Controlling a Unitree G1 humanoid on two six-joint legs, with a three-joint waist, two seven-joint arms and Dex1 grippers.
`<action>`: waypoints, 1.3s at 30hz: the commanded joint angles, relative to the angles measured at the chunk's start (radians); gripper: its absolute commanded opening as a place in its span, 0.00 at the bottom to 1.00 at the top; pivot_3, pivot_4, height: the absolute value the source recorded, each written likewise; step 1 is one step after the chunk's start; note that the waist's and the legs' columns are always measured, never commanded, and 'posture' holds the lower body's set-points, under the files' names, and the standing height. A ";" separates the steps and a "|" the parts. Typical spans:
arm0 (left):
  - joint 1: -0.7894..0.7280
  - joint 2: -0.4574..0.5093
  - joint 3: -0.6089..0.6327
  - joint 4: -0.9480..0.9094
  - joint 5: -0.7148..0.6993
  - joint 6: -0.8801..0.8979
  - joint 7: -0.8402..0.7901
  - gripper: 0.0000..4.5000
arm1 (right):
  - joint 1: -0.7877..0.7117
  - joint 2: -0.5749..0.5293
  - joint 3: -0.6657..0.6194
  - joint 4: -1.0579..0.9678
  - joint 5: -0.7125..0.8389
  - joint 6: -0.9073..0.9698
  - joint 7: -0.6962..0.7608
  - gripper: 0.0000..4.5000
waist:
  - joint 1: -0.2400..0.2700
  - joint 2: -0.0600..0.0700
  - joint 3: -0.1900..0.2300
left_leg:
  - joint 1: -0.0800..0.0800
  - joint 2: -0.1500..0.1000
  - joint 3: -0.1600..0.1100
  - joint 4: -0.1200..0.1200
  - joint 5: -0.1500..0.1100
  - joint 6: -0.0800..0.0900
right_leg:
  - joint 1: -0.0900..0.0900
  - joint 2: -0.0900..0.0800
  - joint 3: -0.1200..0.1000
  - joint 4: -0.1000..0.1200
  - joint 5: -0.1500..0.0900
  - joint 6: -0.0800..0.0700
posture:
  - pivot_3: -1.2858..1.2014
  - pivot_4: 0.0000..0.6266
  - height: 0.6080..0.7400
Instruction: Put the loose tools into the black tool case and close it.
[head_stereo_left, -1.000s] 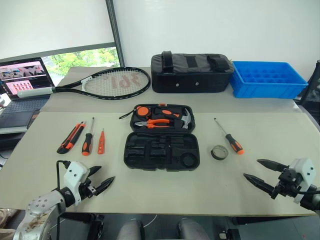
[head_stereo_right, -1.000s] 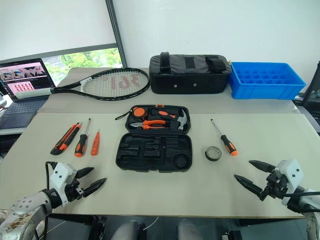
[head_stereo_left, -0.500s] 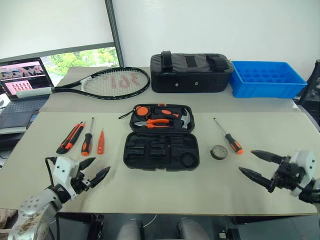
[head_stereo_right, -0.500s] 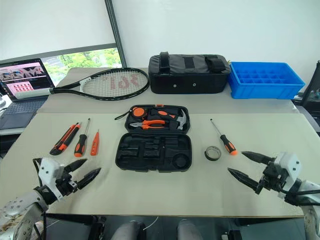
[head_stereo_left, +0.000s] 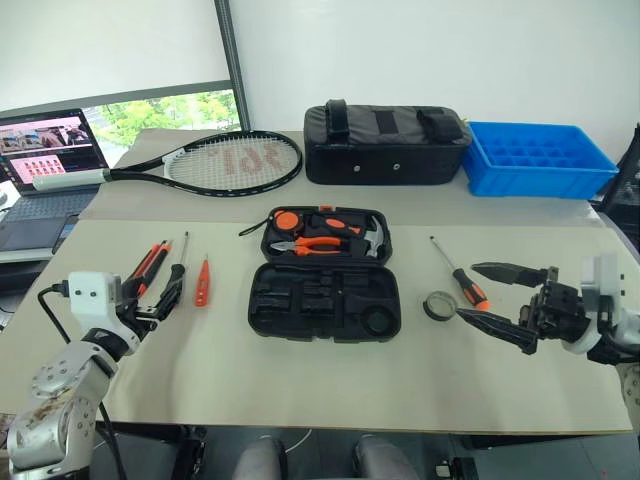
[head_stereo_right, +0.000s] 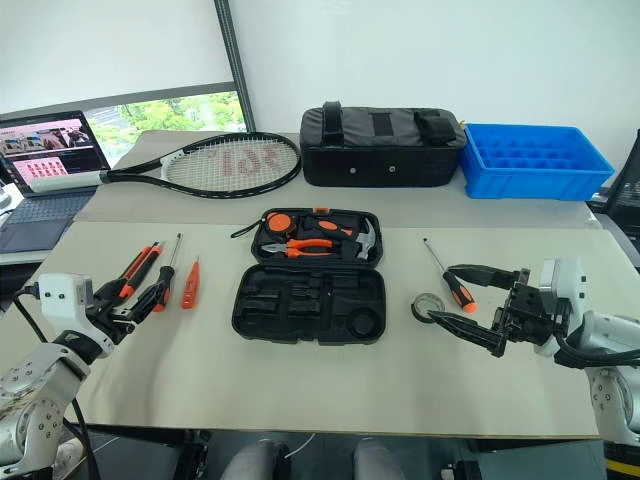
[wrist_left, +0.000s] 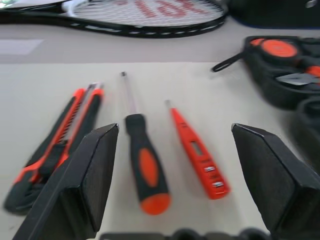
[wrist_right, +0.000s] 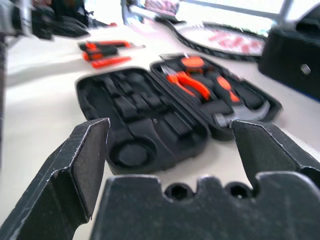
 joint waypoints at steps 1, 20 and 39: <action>-0.021 0.022 -0.003 -0.015 0.040 0.050 0.053 0.86 | -0.029 -0.017 0.000 -0.043 0.040 0.017 0.022 0.99 | 0.000 0.000 0.000 | 0.000 0.000 0.000 0.000 0.000 0.000 | 0.000 0.000 0.000 0.000 0.000 0.000 | 0.52 0.24 0.76; -0.115 0.061 -0.050 0.073 0.116 0.115 0.056 0.86 | 0.022 0.004 -0.036 -0.049 0.055 0.003 0.060 0.99 | 0.018 0.001 -0.001 | 0.000 0.000 0.000 0.000 0.000 0.000 | 0.000 0.000 -0.001 0.000 0.000 -0.001 | 0.52 0.24 0.76; -0.244 0.046 -0.162 0.202 0.176 0.214 0.069 0.70 | 0.046 0.011 -0.046 -0.009 0.047 -0.047 0.089 1.00 | 0.020 0.001 0.000 | 0.000 0.000 0.000 0.000 0.000 0.000 | 0.000 0.000 -0.001 0.000 0.001 -0.001 | 0.52 0.24 0.76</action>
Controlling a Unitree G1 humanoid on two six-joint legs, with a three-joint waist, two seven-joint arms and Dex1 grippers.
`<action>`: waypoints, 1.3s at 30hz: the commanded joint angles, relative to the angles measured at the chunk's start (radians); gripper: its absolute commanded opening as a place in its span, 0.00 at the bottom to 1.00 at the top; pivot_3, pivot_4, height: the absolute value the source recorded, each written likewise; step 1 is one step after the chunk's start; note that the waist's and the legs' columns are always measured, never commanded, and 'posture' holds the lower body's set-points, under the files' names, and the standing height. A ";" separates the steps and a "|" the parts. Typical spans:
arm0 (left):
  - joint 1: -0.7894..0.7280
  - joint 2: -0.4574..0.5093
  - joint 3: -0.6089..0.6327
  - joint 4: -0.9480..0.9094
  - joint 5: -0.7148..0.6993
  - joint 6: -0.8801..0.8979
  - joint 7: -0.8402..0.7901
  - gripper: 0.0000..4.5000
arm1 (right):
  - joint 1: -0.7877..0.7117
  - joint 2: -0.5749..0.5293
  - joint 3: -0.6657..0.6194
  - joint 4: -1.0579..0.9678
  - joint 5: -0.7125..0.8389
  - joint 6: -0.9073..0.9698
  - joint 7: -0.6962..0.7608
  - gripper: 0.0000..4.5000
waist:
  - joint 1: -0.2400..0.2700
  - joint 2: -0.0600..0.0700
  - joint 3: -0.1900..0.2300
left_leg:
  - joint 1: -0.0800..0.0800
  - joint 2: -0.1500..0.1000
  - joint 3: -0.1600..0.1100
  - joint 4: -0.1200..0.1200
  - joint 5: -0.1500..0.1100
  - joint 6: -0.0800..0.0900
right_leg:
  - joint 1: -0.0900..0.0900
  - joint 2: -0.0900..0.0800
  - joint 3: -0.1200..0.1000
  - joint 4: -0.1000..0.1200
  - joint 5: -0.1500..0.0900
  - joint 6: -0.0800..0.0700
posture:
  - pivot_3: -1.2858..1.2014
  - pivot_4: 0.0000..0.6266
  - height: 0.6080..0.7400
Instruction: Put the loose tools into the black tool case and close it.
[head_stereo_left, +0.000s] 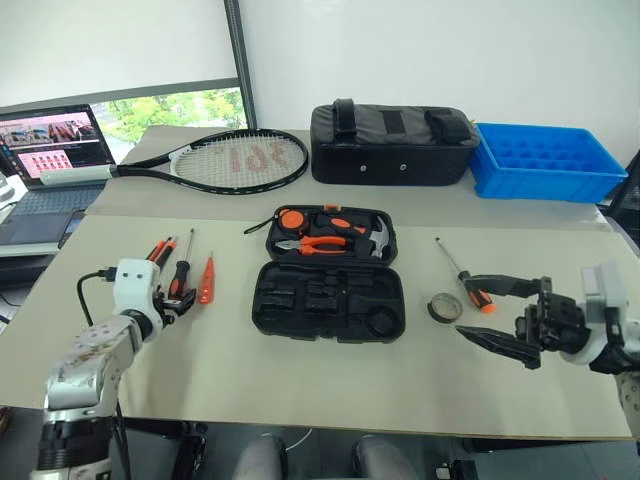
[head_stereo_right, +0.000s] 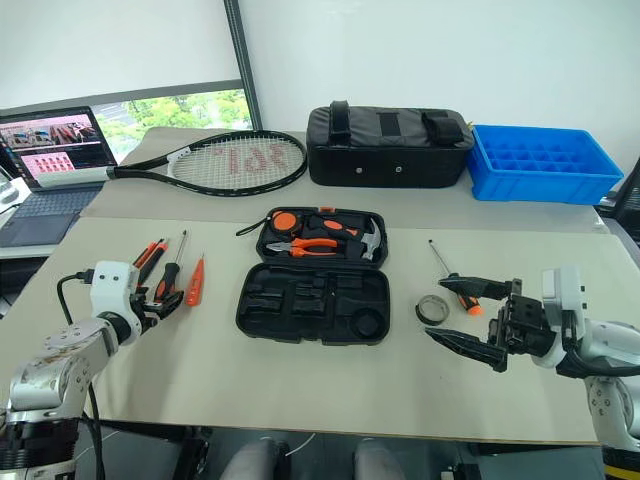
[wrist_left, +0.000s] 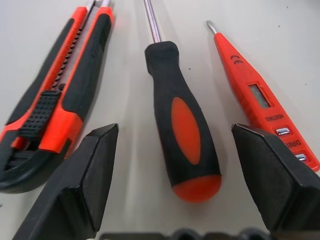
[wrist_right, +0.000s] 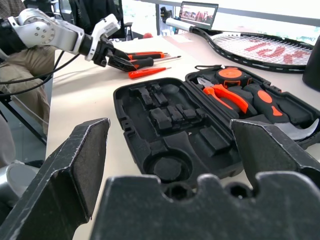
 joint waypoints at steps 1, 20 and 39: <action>-0.025 -0.004 0.013 0.002 0.013 0.019 0.021 0.62 | -0.005 0.001 -0.036 -0.006 0.010 -0.033 0.009 1.00 | 0.000 0.000 0.000 | 0.000 0.000 0.000 0.000 0.000 0.000 | 0.000 0.000 0.000 0.000 0.000 0.000 | 0.52 0.24 0.76; -0.146 0.081 -0.072 -0.040 -0.035 -0.427 -0.429 0.21 | 0.044 0.006 -0.096 0.011 0.013 -0.044 -0.010 1.00 | 0.015 0.000 0.000 | -0.001 -0.001 0.000 0.001 0.000 0.000 | 0.000 -0.001 -0.001 -0.001 0.000 0.000 | 0.52 0.24 0.76; -0.864 -0.028 -0.631 1.035 0.437 -1.257 -0.999 0.21 | 0.281 0.090 -0.270 -0.147 0.035 -0.065 -0.105 1.00 | 0.001 0.000 0.001 | -0.007 -0.004 -0.004 0.003 0.000 0.000 | -0.001 0.002 0.001 -0.001 -0.001 0.002 | 0.52 0.24 0.76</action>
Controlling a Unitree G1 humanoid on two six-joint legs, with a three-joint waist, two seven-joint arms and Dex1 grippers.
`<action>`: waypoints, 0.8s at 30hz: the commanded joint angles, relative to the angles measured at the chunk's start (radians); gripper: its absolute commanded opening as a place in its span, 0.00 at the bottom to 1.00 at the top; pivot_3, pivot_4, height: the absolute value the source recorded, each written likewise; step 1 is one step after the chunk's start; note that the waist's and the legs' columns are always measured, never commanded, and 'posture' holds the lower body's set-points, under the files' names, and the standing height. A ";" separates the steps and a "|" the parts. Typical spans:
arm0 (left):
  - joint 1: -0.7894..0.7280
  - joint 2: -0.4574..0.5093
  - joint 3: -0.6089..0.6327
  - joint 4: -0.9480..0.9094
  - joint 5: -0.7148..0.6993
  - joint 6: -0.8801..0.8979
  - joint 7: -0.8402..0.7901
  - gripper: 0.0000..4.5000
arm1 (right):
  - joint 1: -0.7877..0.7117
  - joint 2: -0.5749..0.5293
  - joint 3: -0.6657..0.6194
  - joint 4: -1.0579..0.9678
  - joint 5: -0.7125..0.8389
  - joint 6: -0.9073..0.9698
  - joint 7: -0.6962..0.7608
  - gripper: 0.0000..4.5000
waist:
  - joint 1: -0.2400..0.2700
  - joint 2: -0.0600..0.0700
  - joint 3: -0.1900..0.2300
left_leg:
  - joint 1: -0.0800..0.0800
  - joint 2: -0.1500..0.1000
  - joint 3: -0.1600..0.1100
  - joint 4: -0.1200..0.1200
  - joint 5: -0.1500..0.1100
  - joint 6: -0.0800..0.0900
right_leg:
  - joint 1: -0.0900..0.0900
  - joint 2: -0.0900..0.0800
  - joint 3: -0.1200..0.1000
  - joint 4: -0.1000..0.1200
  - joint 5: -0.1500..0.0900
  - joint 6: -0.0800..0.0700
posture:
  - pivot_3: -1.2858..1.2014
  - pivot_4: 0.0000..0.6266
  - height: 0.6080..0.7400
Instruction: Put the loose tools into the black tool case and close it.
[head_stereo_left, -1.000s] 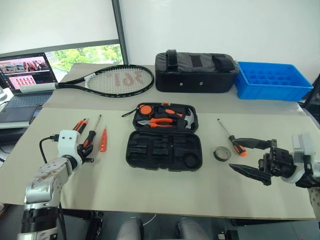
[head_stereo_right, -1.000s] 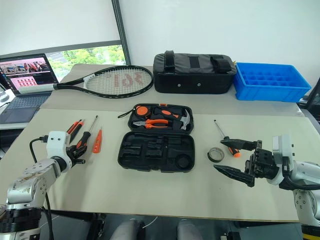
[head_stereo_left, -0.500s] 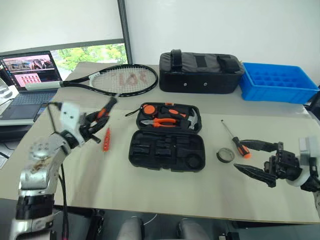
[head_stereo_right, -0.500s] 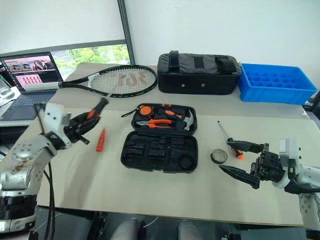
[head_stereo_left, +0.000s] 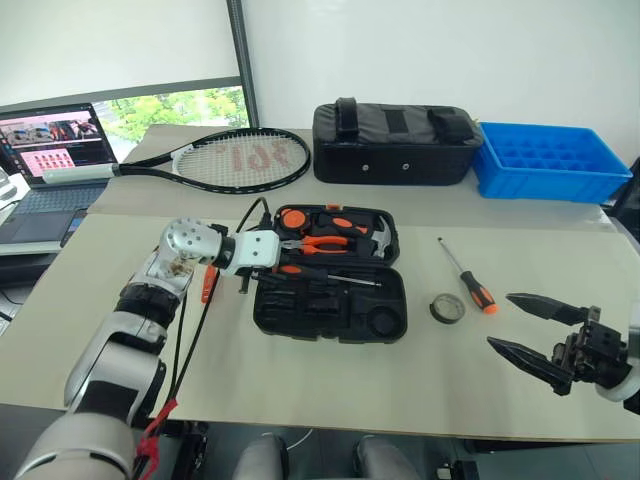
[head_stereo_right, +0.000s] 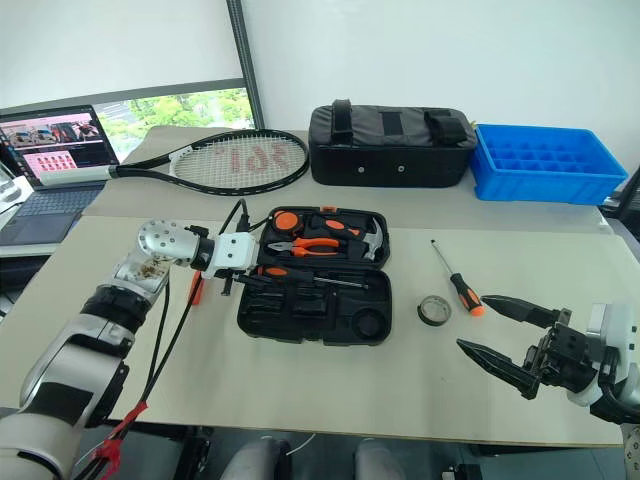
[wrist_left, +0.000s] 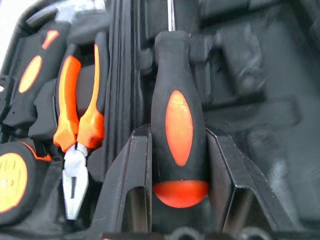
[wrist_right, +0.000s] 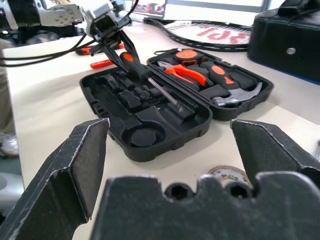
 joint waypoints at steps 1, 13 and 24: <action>-0.068 -0.018 0.005 0.116 0.043 -0.082 0.020 0.21 | 0.021 0.008 -0.056 -0.053 0.033 -0.025 -0.014 1.00 | -0.003 0.000 0.000 | 0.000 0.000 0.000 0.000 0.000 0.000 | 0.000 0.000 0.000 0.000 0.000 0.000 | 0.52 0.24 0.76; -0.098 -0.054 0.024 0.231 0.096 -0.072 0.068 0.21 | 0.018 0.007 -0.041 -0.114 0.043 -0.001 -0.075 1.00 | -0.002 -0.001 0.001 | 0.000 -0.002 -0.004 0.002 0.000 0.000 | 0.001 0.000 0.000 0.003 -0.002 0.004 | 0.52 0.24 0.76; -0.069 -0.032 0.032 0.205 0.101 -0.059 0.010 0.58 | -0.031 -0.026 -0.017 -0.119 0.054 0.029 -0.096 1.00 | -0.001 0.001 0.000 | 0.000 -0.004 -0.006 0.002 0.000 0.000 | 0.001 0.000 0.001 0.004 -0.002 0.004 | 0.52 0.24 0.76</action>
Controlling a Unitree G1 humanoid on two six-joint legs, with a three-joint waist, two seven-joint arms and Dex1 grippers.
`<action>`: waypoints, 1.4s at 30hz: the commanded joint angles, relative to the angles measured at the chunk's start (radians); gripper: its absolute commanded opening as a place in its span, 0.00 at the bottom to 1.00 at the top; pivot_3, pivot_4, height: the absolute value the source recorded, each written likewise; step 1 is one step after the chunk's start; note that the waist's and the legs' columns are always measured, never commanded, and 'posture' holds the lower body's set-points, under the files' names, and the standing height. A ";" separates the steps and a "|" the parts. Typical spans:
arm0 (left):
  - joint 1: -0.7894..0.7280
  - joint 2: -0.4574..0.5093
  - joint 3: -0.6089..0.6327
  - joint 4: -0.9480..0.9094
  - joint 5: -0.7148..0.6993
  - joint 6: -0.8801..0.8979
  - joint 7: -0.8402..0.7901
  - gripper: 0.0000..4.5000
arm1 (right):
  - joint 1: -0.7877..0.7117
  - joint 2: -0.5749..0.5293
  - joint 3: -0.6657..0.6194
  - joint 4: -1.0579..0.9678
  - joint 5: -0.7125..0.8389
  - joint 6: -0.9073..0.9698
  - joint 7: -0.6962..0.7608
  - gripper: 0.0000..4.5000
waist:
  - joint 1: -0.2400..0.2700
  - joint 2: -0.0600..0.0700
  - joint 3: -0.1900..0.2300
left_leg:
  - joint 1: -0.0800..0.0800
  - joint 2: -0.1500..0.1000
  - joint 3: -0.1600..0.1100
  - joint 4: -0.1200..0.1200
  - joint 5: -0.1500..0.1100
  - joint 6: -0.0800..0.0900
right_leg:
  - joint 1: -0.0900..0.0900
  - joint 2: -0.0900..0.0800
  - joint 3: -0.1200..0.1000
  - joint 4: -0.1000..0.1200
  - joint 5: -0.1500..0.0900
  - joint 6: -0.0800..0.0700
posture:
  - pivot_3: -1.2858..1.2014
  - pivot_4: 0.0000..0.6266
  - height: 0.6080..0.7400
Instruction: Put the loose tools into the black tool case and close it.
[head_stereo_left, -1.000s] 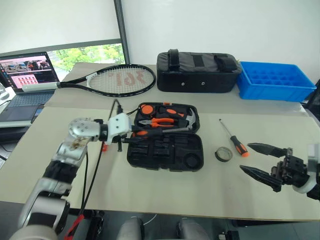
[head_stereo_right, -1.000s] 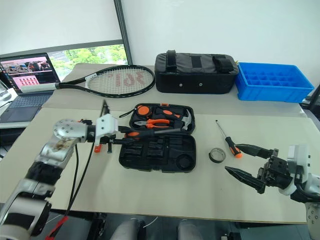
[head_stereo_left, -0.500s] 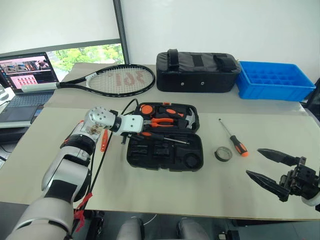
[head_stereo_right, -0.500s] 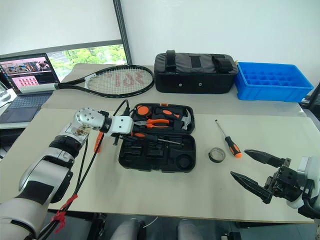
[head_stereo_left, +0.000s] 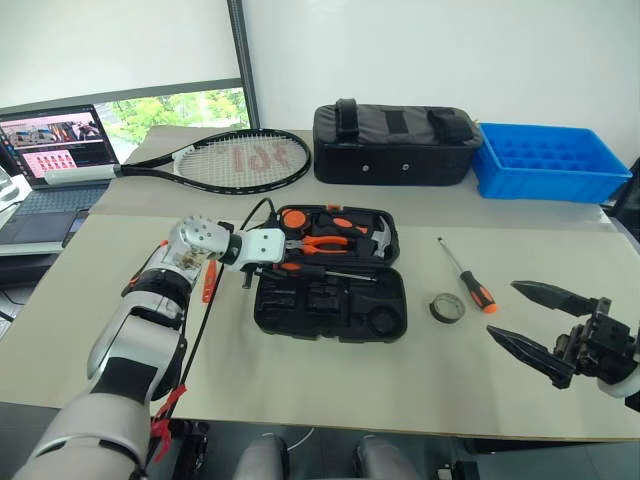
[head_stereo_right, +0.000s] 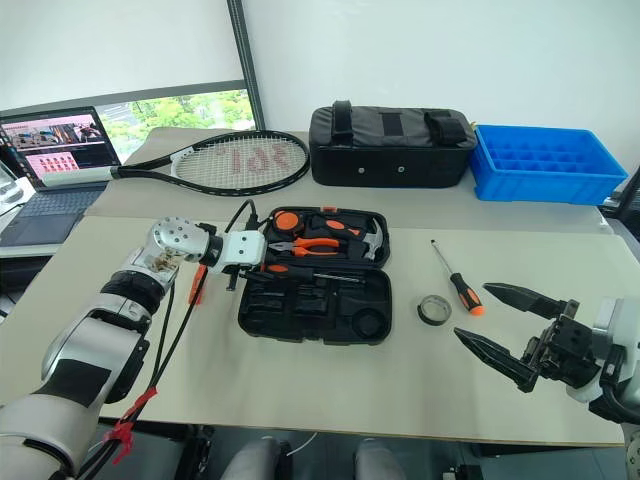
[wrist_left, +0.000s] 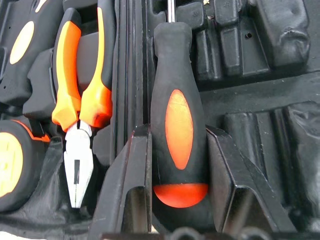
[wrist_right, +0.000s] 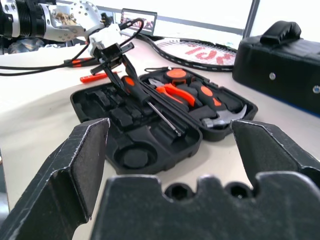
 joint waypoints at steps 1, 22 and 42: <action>0.004 0.019 0.011 -0.023 0.016 0.003 0.020 0.67 | -0.011 -0.019 -0.012 -0.031 0.022 0.008 -0.008 1.00 | 0.000 0.000 0.000 | 0.000 0.000 -0.001 0.000 0.000 0.000 | 0.000 0.000 0.000 0.000 0.000 0.000 | 0.52 0.24 0.76; 0.054 -0.135 0.138 -0.221 -0.195 0.206 -0.033 0.00 | -0.017 -0.022 0.003 -0.049 0.021 0.018 -0.041 1.00 | -0.002 0.004 -0.001 | -0.004 -0.003 -0.006 0.009 0.000 0.001 | 0.001 0.000 0.002 0.007 -0.001 0.001 | 0.52 0.24 0.76; 0.070 -0.175 0.047 0.087 -0.013 0.125 0.146 0.00 | -0.019 -0.053 0.022 -0.055 -0.039 0.039 -0.078 1.00 | -0.007 0.005 -0.002 | -0.001 -0.005 -0.011 0.012 0.001 0.002 | 0.006 0.002 0.004 0.012 -0.004 0.006 | 0.52 0.24 0.76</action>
